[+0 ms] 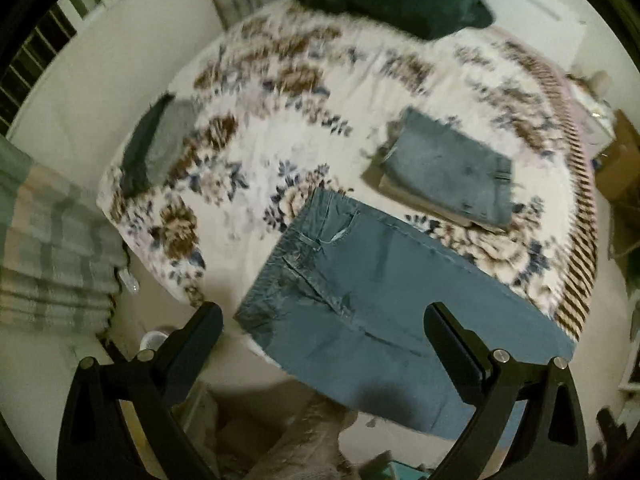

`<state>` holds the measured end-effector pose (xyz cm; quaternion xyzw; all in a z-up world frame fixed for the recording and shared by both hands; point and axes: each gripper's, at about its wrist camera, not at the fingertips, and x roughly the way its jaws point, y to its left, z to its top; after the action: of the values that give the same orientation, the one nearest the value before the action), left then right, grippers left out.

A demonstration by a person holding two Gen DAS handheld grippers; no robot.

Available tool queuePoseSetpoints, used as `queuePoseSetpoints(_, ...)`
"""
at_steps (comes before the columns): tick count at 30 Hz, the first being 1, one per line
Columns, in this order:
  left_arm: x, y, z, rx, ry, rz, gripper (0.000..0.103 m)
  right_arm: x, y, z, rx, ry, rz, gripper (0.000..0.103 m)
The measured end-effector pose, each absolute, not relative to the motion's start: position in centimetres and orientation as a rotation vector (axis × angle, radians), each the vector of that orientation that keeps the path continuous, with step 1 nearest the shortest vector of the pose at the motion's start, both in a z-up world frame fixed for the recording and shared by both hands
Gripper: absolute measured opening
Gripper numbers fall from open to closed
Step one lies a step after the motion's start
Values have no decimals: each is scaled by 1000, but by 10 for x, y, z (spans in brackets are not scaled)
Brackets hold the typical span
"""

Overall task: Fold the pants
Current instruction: 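Grasp the jeans waistband with the left gripper while the right gripper grasps the hem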

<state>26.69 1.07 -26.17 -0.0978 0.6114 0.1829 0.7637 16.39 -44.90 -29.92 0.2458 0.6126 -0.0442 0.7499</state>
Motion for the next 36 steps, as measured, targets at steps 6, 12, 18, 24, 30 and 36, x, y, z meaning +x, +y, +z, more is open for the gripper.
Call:
queuePoseSetpoints(6, 361, 23, -368, -325, 1461, 486, 103, 270, -454, -436, 678, 1462, -250, 103)
queuePoseSetpoints(12, 427, 35, -471, -450, 1557, 555, 103, 346, -446, -552, 759, 1565, -332, 103)
queuePoseSetpoints(18, 464, 49, -554, -563, 1618, 619, 103, 387, -474, -645, 740, 1467, -742, 103)
queuePoseSetpoints(24, 484, 65, -595, -652, 1630, 681, 103, 402, -519, -706, 846, 1456, -909, 103)
queuePoseSetpoints(30, 487, 79, -602, -604, 1595, 726, 53, 416, -536, -743, 869, 1474, -941, 102)
queuePoseSetpoints(36, 473, 94, -573, -698, 1431, 604, 20, 412, -540, -751, 839, 1488, -904, 50)
